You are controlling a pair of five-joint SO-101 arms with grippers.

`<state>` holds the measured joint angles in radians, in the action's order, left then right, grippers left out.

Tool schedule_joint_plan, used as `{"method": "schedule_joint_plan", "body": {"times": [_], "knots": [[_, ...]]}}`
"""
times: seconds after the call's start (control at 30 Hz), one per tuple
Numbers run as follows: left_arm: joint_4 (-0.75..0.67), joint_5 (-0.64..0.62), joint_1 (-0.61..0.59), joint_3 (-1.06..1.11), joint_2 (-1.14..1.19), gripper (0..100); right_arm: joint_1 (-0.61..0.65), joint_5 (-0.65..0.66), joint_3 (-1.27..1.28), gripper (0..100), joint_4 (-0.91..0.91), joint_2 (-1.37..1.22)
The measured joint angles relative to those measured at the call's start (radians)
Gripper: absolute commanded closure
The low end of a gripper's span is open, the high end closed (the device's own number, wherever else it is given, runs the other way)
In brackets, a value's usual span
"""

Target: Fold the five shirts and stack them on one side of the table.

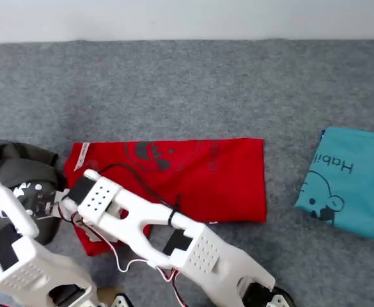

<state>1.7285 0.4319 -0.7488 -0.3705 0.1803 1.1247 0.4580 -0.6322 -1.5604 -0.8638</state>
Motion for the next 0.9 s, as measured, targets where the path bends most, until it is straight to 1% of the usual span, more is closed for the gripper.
{"method": "schedule_joint_plan", "body": {"times": [0.27, 0.43, 0.63, 0.9], "knots": [[0.0, 0.0, 0.0, 0.0, 0.0, 99, -0.009, 0.002, 0.008, 98.8, -0.017, 0.028], [0.0, 0.0, 0.0, 0.0, 0.0, 99, -0.035, 0.032, 0.009, 98.8, -0.037, 0.072], [0.0, 0.0, 0.0, 0.0, 0.0, 99, -0.129, 0.035, 0.009, 98.8, -0.025, 0.15], [0.0, 0.0, 0.015, 0.0, 0.0, 99, -0.255, 0.035, 0.009, 98.7, 0.095, 0.164]]}}
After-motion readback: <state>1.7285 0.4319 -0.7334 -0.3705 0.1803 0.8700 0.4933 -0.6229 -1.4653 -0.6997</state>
